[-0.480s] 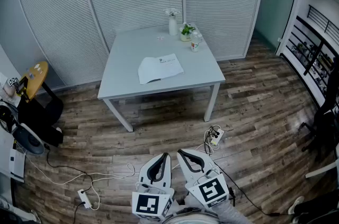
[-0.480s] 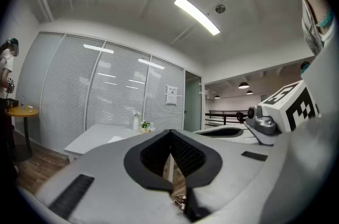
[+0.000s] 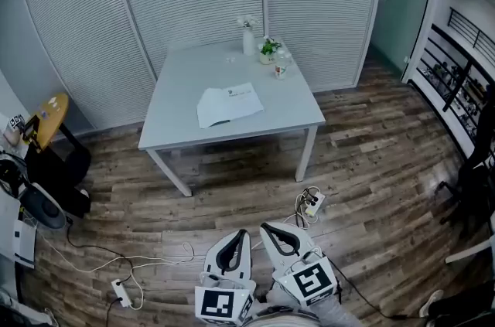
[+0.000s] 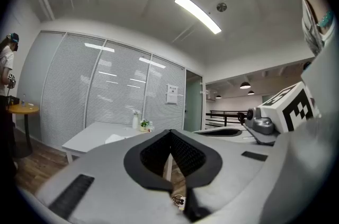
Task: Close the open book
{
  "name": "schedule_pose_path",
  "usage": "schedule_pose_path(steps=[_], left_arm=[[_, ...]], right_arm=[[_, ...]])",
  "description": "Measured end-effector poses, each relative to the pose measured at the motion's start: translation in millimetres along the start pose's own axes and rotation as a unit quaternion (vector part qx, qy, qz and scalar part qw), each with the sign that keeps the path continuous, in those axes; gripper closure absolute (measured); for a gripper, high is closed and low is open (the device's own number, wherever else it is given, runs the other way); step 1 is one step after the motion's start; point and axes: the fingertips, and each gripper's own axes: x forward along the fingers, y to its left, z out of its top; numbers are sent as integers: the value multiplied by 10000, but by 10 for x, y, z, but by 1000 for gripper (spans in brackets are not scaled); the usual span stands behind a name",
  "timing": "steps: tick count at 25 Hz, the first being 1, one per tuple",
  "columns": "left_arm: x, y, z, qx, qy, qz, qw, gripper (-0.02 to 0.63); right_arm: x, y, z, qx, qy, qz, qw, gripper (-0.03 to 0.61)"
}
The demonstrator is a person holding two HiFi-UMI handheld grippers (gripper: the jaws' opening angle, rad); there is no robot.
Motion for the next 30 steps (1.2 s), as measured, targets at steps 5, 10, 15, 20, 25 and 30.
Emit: schedule_pose_path(steps=[5,10,15,20,25,30], left_arm=[[128,-114,-24,-173,-18,41,9998,615],[308,-114,-12,-191,-52,147,9997,615],[569,45,17,-156,-53,137,9998,615],[991,339,1,-287,12,-24,9996,615],[1554,727,55,-202,68,-243,9995,615],[2032,1136,135,-159,118,-441,9988,615]], right_arm=[[-50,-155,-27,-48,4,56,10000,577],[-13,-335,-31,-21,-8,80,10000,577],[189,-531,-49,4,-19,66,10000,577],[618,-755,-8,-48,31,-19,10000,577],[1215,-1058,55,-74,-3,-132,9999,577],[1804,-1303,134,-53,41,-267,9996,577]])
